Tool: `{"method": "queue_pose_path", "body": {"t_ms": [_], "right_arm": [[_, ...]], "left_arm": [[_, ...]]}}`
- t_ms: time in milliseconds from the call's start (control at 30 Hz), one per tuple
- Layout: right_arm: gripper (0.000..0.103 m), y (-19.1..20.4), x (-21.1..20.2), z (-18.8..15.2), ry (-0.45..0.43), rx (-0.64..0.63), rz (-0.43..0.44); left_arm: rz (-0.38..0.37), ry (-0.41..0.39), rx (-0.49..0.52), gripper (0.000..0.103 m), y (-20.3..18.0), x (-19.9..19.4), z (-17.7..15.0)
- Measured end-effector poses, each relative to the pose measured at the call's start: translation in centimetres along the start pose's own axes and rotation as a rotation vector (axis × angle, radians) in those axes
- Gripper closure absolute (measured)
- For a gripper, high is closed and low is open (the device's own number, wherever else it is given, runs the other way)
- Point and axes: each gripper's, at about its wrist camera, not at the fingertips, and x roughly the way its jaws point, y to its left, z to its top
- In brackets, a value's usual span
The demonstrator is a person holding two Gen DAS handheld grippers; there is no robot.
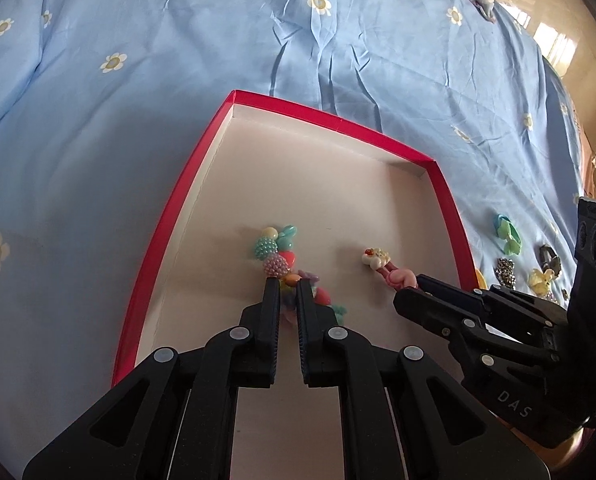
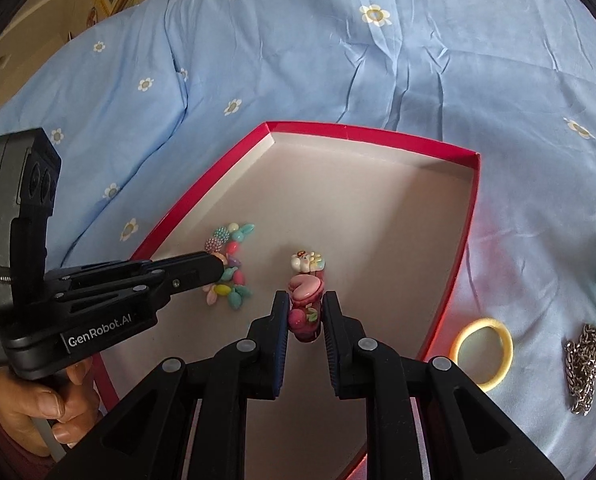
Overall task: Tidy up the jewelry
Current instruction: 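Carry both bracelets into the red box and open both tools to release, then grasp the green hair tie with the left tool while the right tool grasps the gold watch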
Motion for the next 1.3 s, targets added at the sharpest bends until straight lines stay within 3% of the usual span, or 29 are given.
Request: {"method": "queue_pose_path", "body": {"t_ms": [400,533,800,1300], "right_arm": [[0.073,-0.2,-2.1,0.1,-0.04,0.033,0.04],[0.062,-0.6,-4.4,-0.3,-0.084,0.047,0.04],[0.062,-2.9,-8.9,-2.0,-0.132,0.103,0.004],[0.062,-9.8,-15.8,-5.4,-0.189,0.227,-0.145]], "left_arm": [[0.023,-0.019,-0.017,0.075,-0.1,-1.8,-0.7],[0.005,-0.041,-0.035,0.071,-0.7,-3.2,-1.2],[-0.055,-0.053,-0.044,0.065,-3.4,-4.9,-2.7],[-0.151,-0.021,0.069,0.064,-11.1,-4.6,-2.7]]}}
